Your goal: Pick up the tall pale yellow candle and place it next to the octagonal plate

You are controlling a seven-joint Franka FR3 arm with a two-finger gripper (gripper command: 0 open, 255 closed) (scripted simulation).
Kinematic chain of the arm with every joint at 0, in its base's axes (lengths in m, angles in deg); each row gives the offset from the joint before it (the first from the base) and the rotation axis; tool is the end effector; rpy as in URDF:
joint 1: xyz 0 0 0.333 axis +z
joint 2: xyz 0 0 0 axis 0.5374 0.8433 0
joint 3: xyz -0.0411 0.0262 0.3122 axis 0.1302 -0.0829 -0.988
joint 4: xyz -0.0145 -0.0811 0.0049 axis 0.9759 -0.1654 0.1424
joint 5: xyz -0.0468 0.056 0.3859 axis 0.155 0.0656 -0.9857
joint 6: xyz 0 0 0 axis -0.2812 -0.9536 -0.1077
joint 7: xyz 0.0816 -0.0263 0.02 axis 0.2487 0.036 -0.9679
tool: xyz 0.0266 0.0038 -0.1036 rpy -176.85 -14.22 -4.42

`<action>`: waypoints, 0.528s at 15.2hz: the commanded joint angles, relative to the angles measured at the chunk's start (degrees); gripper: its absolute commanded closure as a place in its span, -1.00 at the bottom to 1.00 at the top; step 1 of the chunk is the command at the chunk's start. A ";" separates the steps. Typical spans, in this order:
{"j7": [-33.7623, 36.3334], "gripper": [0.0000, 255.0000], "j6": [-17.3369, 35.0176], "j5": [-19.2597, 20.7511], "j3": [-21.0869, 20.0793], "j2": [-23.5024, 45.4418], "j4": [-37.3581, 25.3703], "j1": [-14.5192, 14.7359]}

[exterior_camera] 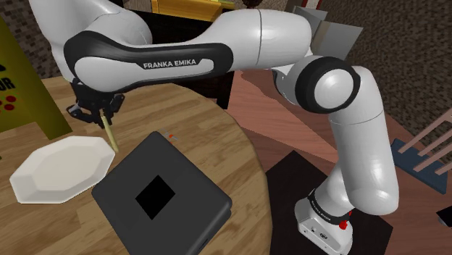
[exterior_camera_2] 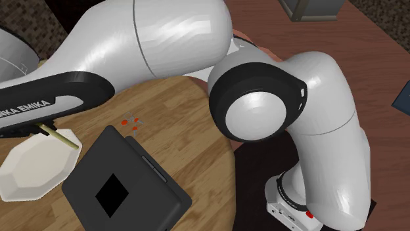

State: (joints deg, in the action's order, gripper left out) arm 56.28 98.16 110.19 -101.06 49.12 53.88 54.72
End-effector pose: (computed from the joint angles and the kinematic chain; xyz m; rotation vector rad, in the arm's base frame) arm 0.5535 0.5015 0.4630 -3.1093 -0.2720 -0.2549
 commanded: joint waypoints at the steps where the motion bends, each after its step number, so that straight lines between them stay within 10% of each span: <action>1: 0.25 1.00 1.22 0.22 0.14 0.34 0.96 -0.18; 8: 1.49 1.00 6.17 0.87 0.46 0.75 5.89 -1.19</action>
State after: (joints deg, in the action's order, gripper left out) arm 57.64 103.37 110.97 -100.65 49.89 58.76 53.85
